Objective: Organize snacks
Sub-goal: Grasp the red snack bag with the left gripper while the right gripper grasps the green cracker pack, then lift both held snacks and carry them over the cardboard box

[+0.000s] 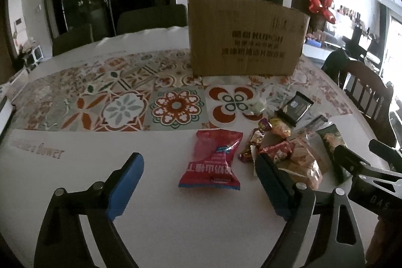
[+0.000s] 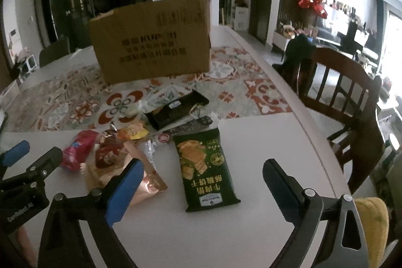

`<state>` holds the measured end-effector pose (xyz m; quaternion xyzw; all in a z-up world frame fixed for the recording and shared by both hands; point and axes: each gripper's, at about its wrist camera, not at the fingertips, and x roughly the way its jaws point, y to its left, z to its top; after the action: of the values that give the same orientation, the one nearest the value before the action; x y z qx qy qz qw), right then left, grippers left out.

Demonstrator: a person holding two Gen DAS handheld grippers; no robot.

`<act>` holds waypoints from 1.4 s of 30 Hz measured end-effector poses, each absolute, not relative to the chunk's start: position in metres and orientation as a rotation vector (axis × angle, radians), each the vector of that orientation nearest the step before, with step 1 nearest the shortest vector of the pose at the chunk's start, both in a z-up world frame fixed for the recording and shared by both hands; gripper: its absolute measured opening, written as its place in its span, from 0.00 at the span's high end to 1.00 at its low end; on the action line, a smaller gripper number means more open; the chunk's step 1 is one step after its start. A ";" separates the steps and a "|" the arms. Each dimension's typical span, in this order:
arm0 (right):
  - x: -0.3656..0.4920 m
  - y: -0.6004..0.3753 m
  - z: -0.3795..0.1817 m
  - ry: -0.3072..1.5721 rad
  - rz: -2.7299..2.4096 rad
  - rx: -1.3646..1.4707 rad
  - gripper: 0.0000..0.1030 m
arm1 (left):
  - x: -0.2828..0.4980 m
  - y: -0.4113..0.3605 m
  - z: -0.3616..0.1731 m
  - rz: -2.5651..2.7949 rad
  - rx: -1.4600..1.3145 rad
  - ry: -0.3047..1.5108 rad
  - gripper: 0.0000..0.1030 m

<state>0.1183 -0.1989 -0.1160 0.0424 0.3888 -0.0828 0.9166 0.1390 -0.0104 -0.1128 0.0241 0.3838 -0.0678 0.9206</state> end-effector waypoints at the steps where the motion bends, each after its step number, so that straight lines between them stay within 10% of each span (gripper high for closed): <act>1: 0.121 -0.199 -0.119 0.809 -0.170 0.090 0.09 | 0.143 -0.011 -0.116 -0.143 0.046 0.797 0.16; 23: 0.150 -0.195 -0.146 0.911 -0.155 0.057 0.52 | 0.174 -0.011 -0.145 -0.192 0.003 0.903 0.54; 42: 0.129 -0.190 -0.107 0.795 -0.084 0.074 0.54 | 0.144 -0.018 -0.096 -0.230 -0.002 0.812 0.59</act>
<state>0.1288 -0.1904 -0.1071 0.0360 0.3870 -0.0410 0.9205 0.1436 -0.0182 -0.0958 -0.0009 0.3940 -0.1118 0.9123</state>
